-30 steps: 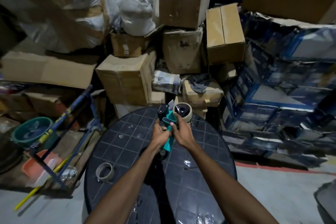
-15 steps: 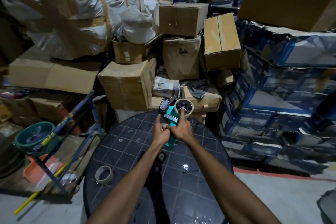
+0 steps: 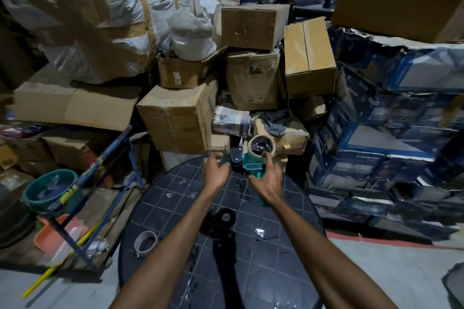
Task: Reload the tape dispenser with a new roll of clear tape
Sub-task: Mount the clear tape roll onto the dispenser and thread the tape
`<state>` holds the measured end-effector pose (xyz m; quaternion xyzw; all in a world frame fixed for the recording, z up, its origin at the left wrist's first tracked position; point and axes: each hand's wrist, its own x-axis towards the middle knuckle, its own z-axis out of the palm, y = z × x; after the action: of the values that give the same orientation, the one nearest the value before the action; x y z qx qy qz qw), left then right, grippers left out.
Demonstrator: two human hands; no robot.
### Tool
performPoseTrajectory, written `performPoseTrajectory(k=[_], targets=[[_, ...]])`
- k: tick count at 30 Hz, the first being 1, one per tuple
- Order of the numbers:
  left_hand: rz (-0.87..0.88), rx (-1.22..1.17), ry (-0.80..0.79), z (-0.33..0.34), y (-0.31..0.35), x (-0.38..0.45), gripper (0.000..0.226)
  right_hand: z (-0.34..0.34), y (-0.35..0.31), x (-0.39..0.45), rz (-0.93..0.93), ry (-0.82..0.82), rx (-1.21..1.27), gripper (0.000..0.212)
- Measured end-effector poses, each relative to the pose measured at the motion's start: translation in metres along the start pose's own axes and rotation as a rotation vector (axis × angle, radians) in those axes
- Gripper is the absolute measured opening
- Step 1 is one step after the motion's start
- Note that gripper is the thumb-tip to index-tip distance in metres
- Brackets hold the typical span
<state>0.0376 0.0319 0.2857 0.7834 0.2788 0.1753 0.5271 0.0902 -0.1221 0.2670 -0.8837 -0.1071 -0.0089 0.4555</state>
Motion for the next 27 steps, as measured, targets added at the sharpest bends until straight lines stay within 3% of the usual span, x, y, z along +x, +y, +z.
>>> performPoseTrajectory(k=[3,6,9,17,20,24,27], targets=[[0.265,0.182,-0.009,-0.002,0.013,0.012,0.042,0.003,-0.002,-0.002,-0.078,-0.013,-0.062,0.082],[0.444,0.489,-0.113,-0.002,0.031,0.033,0.07,0.011,-0.011,0.001,-0.169,0.001,-0.086,0.081],[0.446,0.636,-0.224,0.0,0.045,0.05,0.085,0.018,-0.016,0.006,-0.211,-0.006,-0.132,0.09],[0.599,0.932,-0.093,0.014,0.045,0.059,0.084,0.017,-0.005,0.009,-0.227,-0.003,-0.101,0.082],[0.572,0.947,-0.076,0.017,0.042,0.06,0.083,0.014,0.002,0.011,-0.234,-0.013,-0.11,0.083],[0.537,0.94,-0.097,0.019,0.034,0.064,0.104,0.007,0.003,0.011,-0.284,-0.063,-0.157,0.079],[0.576,0.873,-0.167,0.017,0.035,0.065,0.094,0.003,0.001,0.013,-0.326,-0.072,-0.162,0.094]])
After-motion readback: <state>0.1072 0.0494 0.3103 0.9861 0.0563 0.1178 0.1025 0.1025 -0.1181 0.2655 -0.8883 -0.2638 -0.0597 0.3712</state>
